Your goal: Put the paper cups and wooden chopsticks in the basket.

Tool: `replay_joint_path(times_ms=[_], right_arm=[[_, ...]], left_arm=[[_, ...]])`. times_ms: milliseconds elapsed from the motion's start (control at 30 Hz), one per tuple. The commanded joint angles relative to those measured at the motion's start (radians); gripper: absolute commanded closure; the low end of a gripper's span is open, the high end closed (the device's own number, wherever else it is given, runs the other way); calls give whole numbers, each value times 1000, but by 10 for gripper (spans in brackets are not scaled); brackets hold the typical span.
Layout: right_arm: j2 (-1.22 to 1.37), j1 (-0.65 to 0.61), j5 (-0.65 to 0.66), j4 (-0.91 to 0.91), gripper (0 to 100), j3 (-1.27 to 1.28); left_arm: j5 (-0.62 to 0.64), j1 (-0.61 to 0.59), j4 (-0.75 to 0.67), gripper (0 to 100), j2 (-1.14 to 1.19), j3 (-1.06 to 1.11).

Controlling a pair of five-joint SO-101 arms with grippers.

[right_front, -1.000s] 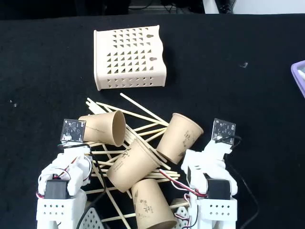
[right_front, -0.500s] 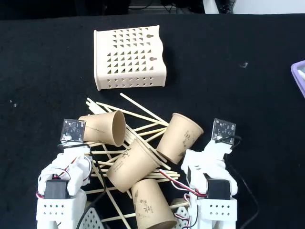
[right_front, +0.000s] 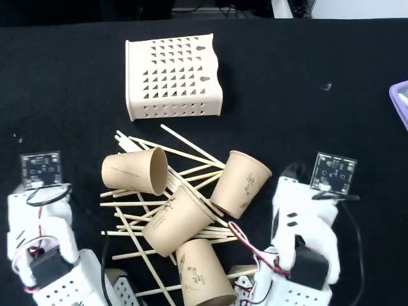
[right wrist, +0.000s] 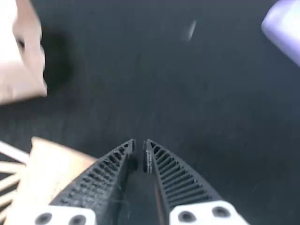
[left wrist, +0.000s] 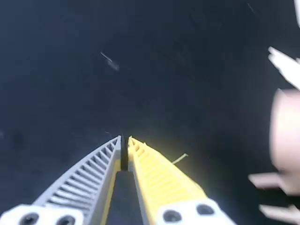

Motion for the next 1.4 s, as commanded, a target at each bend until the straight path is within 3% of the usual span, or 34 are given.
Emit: replay_joint_path(times_ms=[0,167,267,367,567,667,800,933,1067,1133,1233,1367], right_arm=[[-99,25,60,-46,947,-137],[-97,-51,61,14,772,-366],[-94,-110,69,94,795,-555],[-30,-163,64,117,820,-719],[311,-242,60,209,812,-1018],[516,-282,5,235,812,-1081],[794,-305,-38,192,813,-1043],[1041,-305,-135,29,814,-920],[1214,-302,-203,-203,814,-783],[1260,-299,-206,-292,814,-720],[1280,-307,-206,-400,814,-621],[1260,-307,-206,-519,814,-503]], left_arm=[[37,-53,-149,962,-5,-153],[252,-53,-258,824,-3,-231],[361,-50,-262,755,2,-302],[437,2,-261,763,3,-372],[451,189,-270,766,6,-447],[453,262,-339,766,64,-415],[453,331,-390,763,301,-363],[453,372,-442,762,652,-449],[466,392,-439,762,1013,-679],[535,389,-439,761,1180,-811],[621,395,-439,761,1409,-1004],[643,435,-434,761,1651,-1221]])
